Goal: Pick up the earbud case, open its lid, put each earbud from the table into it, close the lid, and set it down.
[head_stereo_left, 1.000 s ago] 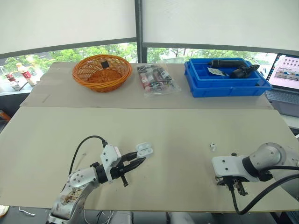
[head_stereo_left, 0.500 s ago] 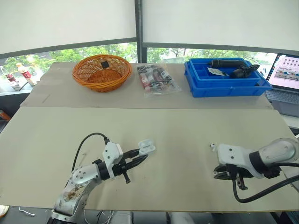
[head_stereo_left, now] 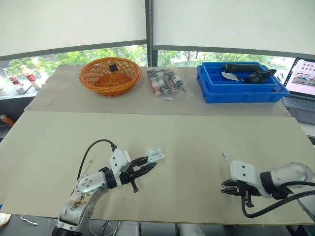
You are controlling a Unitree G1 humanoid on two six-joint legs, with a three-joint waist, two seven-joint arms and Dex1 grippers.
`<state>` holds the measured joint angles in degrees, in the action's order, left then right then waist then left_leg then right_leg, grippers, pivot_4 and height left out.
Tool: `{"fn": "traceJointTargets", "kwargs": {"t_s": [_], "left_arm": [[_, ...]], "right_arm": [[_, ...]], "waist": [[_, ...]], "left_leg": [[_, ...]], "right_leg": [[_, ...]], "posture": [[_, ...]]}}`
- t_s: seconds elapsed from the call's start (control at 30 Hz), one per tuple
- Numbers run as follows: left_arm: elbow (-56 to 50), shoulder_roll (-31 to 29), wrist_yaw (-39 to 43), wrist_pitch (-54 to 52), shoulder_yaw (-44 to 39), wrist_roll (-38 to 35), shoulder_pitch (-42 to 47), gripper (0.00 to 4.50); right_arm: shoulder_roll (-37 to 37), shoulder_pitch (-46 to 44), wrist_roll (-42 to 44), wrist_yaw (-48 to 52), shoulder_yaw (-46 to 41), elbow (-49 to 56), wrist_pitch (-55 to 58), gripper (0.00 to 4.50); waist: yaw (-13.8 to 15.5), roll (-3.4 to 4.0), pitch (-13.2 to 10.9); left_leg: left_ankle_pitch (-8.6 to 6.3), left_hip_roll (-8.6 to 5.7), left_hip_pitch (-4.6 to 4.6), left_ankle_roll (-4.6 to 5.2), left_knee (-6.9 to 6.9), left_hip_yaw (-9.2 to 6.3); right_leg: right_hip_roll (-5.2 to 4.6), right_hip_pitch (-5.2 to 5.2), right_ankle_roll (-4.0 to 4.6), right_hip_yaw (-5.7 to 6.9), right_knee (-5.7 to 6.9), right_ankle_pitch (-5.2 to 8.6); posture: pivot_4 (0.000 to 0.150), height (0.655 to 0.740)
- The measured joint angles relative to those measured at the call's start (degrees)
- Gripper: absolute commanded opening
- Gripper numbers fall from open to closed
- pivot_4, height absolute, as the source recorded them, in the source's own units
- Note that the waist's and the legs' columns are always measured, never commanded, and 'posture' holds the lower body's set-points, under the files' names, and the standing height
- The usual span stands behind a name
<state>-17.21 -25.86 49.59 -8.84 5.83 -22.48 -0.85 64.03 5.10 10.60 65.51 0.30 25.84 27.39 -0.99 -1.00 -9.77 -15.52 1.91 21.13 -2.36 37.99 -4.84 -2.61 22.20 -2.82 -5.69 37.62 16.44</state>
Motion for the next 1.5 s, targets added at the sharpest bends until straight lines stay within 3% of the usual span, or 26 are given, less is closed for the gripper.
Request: {"fn": "traceJointTargets", "kwargs": {"t_s": [0.13,0.57,1.0,1.3,1.4,1.5], "left_arm": [[0.0,-0.4,0.0,0.0,0.0,0.0,-0.3,0.51],[0.0,-0.4,-0.1,0.1,0.4,0.3,-0.9,0.51],[0.0,0.2,-0.2,0.3,1.6,1.8,-1.0,0.51],[0.1,0.4,-0.3,0.3,1.8,2.1,-1.0,0.51],[0.1,0.5,-0.2,0.3,1.8,2.2,-1.0,0.51],[0.1,0.5,-0.2,0.3,1.9,2.2,-1.0,0.51]], "right_arm": [[0.0,0.3,0.8,0.7,-0.3,-0.5,-0.1,2.71],[6.5,-7.4,-0.2,-1.2,4.7,9.8,15.7,2.75],[8.1,-14.3,-4.3,0.5,14.6,8.9,15.7,2.75],[7.5,-16.1,-5.6,1.2,17.0,7.6,15.0,2.75],[7.5,-16.1,-6.0,1.4,17.0,7.2,14.3,1.96],[7.4,-16.1,-6.0,1.4,17.0,7.3,14.4,0.90]], "waist": [[0.1,-0.07,0.0],[0.2,-0.05,0.0],[0.0,-0.04,0.0],[0.1,-0.04,0.0],[0.1,-0.04,0.0],[0.1,-0.04,0.0]], "left_leg": [[0.00,0.00,-0.01,0.00,0.03,0.00],[0.00,0.00,0.04,0.00,0.06,-0.01],[0.00,0.02,0.03,0.00,0.06,-0.01],[0.00,0.02,0.04,0.00,0.06,-0.01],[0.00,0.01,0.04,0.00,0.06,-0.01],[0.00,0.01,0.04,0.00,0.06,-0.01]], "right_leg": [[0.00,-0.02,0.00,0.00,0.00,0.00],[0.00,0.02,0.00,0.01,-0.02,0.00],[0.00,0.04,0.00,0.02,0.00,0.00],[0.00,0.04,0.00,0.03,-0.01,0.00],[0.00,0.04,0.00,0.03,-0.01,0.00],[0.00,0.04,0.00,0.03,-0.01,0.00]], "posture": [[0.150,0.7282],[0.150,0.7282],[0.150,0.7282],[0.150,0.7282],[0.150,0.7282],[0.150,0.7282]]}}
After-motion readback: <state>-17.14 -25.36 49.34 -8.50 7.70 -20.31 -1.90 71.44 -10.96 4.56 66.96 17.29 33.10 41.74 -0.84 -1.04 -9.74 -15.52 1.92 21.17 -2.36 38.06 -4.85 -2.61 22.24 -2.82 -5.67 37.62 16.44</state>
